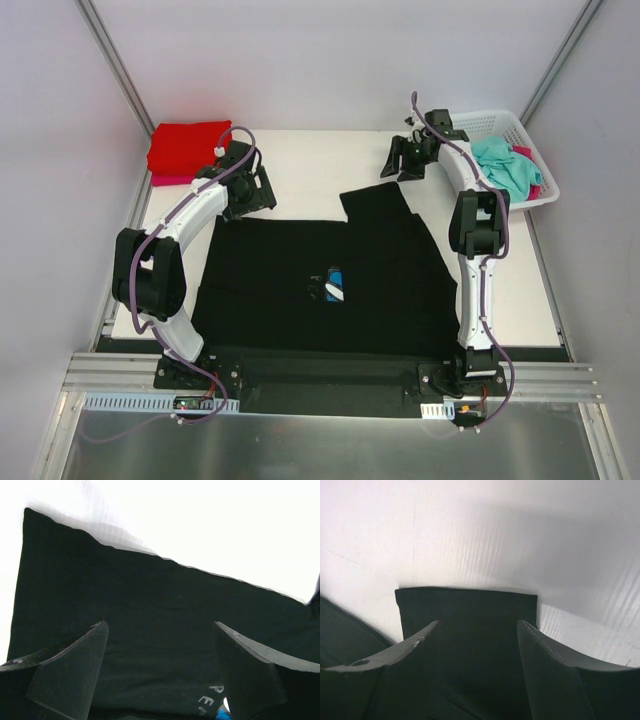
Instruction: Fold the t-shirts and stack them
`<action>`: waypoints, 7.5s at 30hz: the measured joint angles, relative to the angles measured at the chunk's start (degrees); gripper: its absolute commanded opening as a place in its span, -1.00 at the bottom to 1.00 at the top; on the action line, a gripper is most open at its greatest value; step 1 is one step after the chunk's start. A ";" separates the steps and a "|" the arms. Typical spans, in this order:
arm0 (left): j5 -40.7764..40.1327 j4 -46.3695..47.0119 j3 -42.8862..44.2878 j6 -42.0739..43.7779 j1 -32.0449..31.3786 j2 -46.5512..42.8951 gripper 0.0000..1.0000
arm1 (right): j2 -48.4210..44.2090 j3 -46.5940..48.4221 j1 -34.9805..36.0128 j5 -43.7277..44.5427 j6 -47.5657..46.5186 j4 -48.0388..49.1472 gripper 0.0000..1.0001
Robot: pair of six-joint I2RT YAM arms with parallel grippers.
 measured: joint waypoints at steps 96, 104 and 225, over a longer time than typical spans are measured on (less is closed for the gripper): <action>5.29 -20.13 27.04 -7.08 18.05 26.36 0.36 | -10.82 -10.69 -2.01 -1.49 3.54 -1.33 -0.98; 3.96 -26.67 37.79 -6.05 18.14 33.42 0.26 | -11.65 -11.28 -2.05 -1.79 3.58 -1.18 -0.98; 4.04 -36.54 54.93 0.44 18.99 35.71 -1.00 | -10.64 6.64 -5.33 -9.07 10.67 -6.32 -0.98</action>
